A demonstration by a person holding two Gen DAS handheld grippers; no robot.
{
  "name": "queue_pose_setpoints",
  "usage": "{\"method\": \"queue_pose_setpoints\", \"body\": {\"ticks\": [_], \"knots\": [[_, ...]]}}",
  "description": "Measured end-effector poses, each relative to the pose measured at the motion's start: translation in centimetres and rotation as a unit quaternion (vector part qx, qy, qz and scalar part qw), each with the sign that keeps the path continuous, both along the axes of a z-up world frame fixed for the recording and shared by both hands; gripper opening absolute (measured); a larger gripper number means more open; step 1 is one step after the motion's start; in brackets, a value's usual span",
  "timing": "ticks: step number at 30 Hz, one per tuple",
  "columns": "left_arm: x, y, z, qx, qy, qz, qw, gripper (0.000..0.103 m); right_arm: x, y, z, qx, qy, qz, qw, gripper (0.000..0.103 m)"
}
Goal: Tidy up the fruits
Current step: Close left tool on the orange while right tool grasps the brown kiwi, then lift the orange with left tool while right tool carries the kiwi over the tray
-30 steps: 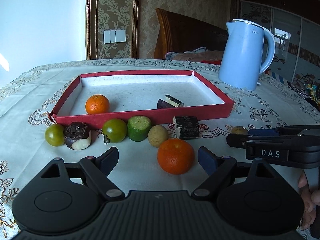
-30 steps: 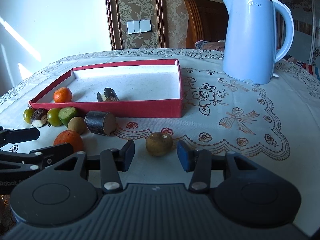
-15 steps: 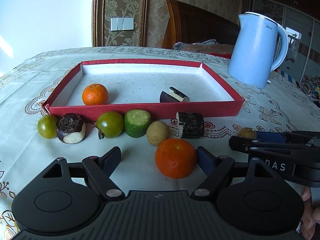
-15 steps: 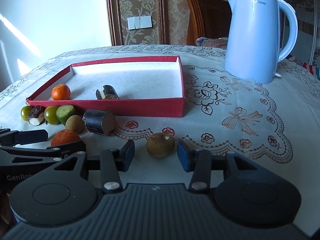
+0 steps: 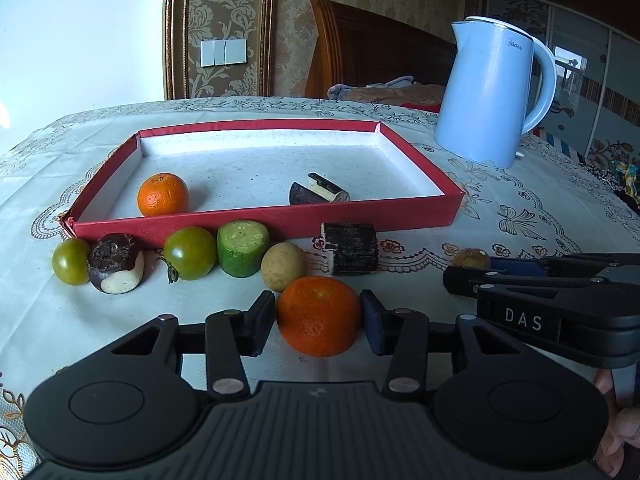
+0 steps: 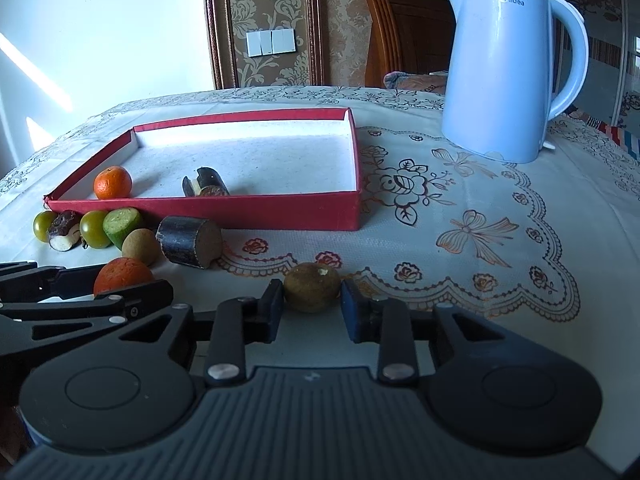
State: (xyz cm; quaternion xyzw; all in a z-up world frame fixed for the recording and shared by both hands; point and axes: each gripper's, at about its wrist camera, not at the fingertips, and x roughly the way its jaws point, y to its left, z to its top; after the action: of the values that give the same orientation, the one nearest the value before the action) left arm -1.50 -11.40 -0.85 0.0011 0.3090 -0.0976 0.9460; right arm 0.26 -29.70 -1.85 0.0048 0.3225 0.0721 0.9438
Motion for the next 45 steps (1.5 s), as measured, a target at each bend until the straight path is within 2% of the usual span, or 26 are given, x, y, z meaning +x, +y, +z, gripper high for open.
{"method": "queue_pose_setpoints", "body": {"ticks": [19,34,45], "knots": [[-0.2,0.3,0.1,-0.005,-0.004,0.018,0.9998,0.042,-0.4,1.1,0.2,-0.007,0.000,0.000,1.000,0.029],[-1.5,1.3,0.9,0.001,-0.042,0.056,0.9976,0.042,-1.9,3.2,0.5,0.001,-0.008,-0.005,1.000,0.029],[-1.8,3.0,1.2,-0.003,-0.049,0.076,0.9959,0.042,-2.0,5.1,1.1,0.002,-0.019,0.002,1.000,0.029]]}}
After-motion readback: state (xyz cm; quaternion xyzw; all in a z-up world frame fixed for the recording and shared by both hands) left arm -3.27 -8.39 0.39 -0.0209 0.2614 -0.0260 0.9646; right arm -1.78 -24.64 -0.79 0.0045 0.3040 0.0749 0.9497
